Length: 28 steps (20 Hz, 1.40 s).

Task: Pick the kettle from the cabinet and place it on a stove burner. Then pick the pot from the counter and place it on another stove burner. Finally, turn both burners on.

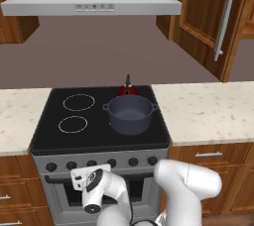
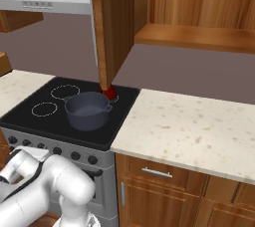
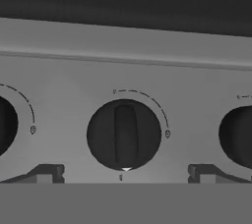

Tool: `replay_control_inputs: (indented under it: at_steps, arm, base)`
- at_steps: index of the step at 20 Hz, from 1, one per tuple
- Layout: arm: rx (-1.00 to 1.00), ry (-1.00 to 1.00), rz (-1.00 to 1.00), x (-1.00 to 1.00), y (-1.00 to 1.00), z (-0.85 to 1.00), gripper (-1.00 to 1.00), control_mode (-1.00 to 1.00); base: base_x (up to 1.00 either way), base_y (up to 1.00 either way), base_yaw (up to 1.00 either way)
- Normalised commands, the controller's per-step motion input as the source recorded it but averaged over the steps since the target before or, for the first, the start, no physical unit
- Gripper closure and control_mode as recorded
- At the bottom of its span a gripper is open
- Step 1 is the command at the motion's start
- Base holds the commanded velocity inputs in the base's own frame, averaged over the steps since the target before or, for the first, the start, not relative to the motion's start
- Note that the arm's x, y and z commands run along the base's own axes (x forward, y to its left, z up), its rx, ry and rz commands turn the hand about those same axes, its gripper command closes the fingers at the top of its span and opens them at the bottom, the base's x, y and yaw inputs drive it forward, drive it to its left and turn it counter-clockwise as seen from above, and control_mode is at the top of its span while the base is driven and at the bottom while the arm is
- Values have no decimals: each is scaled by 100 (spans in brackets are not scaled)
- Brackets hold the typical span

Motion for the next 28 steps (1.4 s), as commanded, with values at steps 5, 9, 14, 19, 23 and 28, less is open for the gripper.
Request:
replay_control_inputs:
  at_steps: [5, 9, 14, 19, 23, 28]
  arm:
    - [0, 0, -4, 9, 24, -15, -100, -100]
    - [0, 0, -3, 6, 25, -18, -100, -100]
    - [0, 0, -1, 1, 4, -12, -100, -100]
    - [0, 0, 0, 0, 0, -13, -100, -100]
    - [0, -1, 0, -9, 0, -8, -100, -100]
    - [0, -4, 0, -20, 0, -2, -100, -100]
  base:
    - [0, 0, 0]
    - [0, 0, 0]
    - [0, 0, 0]
    - [0, 0, 0]
    - [0, 0, 0]
    - [0, 0, 0]
